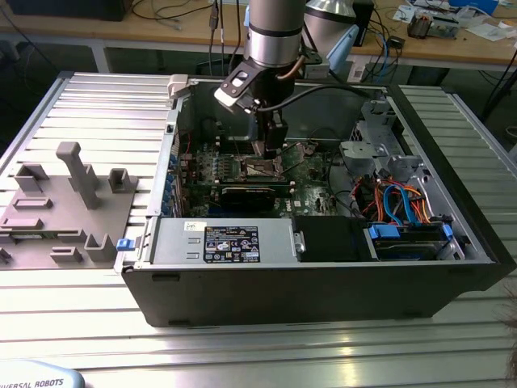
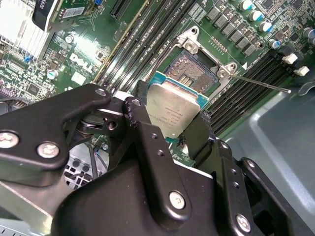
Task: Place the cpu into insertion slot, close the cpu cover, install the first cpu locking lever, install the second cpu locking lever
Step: 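Place the cpu into insertion slot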
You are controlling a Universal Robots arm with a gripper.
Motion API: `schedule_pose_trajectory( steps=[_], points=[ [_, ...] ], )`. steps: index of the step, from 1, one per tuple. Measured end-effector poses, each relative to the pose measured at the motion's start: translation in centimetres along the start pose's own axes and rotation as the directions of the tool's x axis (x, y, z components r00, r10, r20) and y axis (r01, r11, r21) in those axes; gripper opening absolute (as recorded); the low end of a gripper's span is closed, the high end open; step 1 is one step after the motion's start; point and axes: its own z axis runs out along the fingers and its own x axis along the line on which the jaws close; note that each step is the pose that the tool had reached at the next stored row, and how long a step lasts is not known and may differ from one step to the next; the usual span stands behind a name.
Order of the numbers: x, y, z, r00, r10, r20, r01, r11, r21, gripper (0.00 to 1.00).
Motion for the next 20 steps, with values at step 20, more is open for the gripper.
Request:
schedule_pose_trajectory(
  steps=[20],
  points=[
    [0.00,0.00,0.02,0.9979,0.065,0.0019,-0.065,0.9979,0.0018,0.54]
  ],
)
